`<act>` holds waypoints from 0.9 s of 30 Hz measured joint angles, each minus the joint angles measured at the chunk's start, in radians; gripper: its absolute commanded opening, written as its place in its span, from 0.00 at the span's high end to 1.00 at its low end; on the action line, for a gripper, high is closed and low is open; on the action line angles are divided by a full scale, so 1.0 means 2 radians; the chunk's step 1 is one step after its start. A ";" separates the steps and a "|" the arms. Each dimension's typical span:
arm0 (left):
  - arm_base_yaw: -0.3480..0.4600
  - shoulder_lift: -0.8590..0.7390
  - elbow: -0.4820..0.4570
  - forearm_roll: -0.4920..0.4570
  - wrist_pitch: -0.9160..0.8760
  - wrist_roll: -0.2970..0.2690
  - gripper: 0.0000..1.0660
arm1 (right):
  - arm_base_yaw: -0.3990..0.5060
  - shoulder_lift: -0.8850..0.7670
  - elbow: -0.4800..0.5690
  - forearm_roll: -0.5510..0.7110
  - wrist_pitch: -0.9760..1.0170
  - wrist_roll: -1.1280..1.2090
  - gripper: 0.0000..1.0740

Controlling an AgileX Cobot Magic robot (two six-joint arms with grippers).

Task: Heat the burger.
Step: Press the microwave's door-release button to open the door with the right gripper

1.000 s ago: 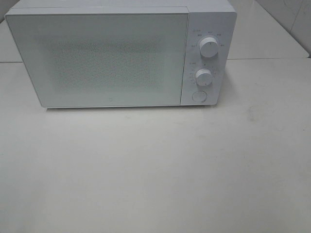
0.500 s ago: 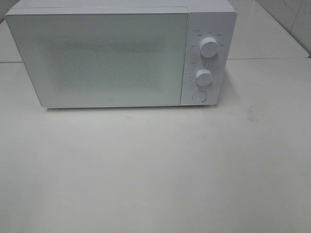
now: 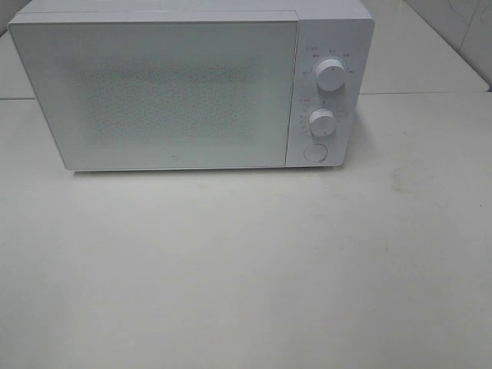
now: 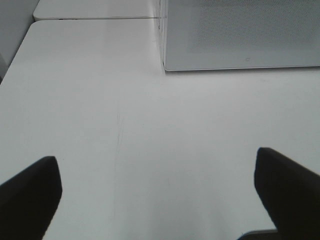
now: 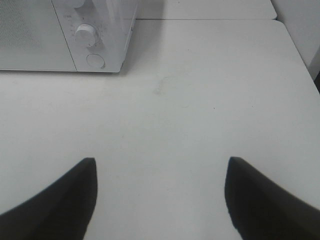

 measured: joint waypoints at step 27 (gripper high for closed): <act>0.000 0.000 0.000 0.000 0.000 0.000 0.07 | 0.000 0.077 -0.007 0.013 -0.125 0.000 0.35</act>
